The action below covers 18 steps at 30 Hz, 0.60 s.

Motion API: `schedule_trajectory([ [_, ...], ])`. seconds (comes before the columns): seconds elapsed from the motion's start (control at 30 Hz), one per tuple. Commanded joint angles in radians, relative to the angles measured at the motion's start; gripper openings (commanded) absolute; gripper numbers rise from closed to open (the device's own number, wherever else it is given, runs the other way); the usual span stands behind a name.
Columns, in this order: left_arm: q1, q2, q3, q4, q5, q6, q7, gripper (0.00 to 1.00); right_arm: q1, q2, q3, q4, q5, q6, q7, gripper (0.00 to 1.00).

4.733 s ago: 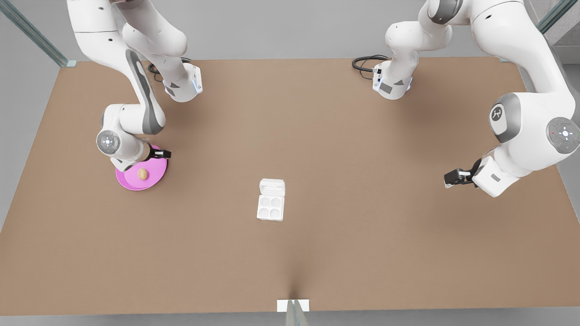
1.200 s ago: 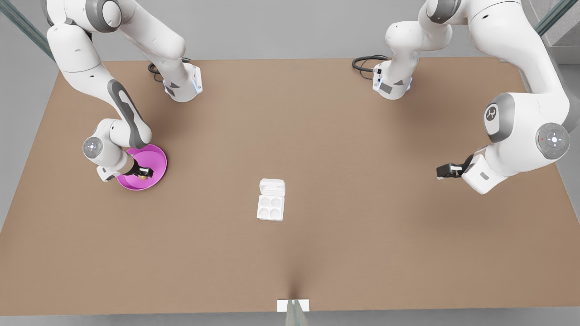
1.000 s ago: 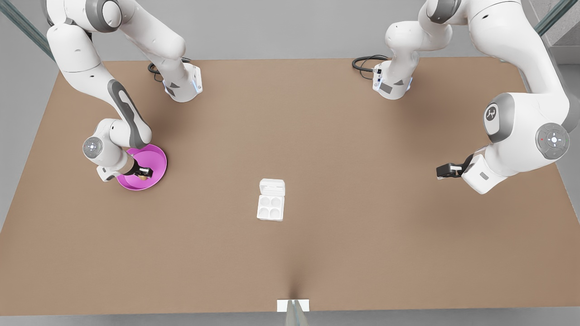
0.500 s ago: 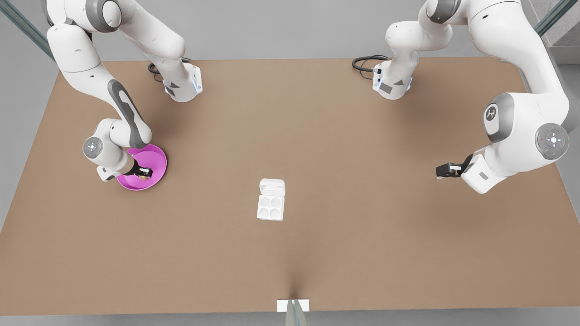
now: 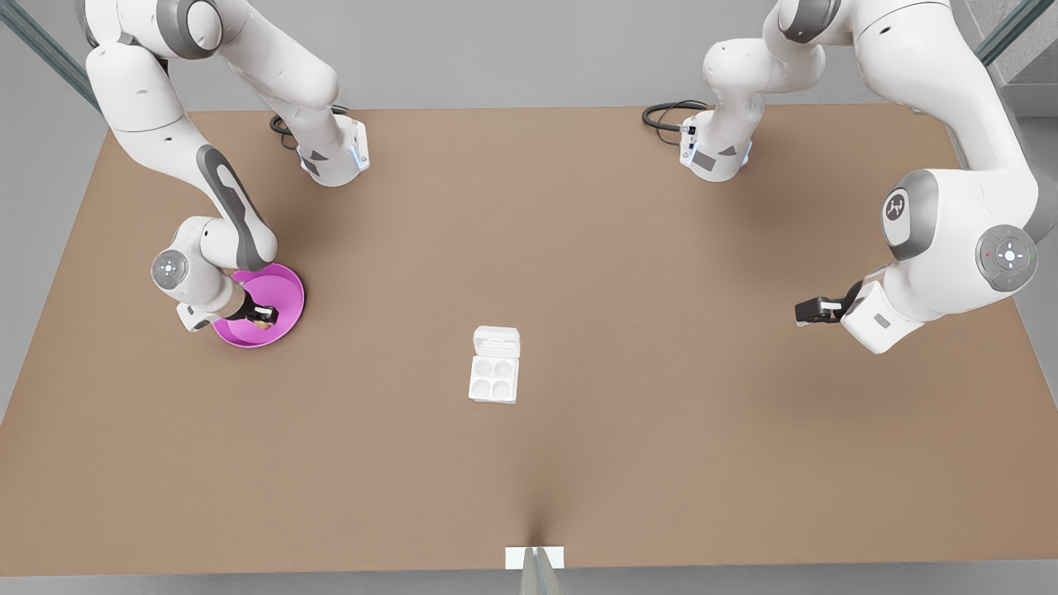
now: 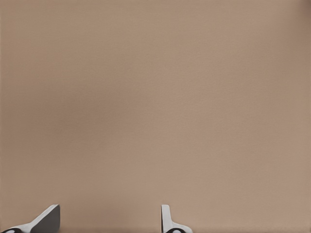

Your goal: Pack egg into the box and close the box lid

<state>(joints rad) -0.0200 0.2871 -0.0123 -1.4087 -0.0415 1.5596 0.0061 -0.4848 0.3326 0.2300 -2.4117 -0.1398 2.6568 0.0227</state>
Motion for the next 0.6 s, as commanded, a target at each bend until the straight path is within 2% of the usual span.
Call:
schedule_trajectory([
  [0.0, 0.0, -0.002, 0.0, 0.001, 0.0, -0.004, 0.0, 1.0, 0.0, -0.001, 0.0, 0.0, 0.0, 0.0, 0.0, 0.58],
  [0.57, 0.0, -0.002, 0.0, 0.002, 0.0, -0.003, 0.0, 1.0, 0.0, -0.014, 0.002, -0.001, 0.0, -0.044, -0.027, 0.58],
])
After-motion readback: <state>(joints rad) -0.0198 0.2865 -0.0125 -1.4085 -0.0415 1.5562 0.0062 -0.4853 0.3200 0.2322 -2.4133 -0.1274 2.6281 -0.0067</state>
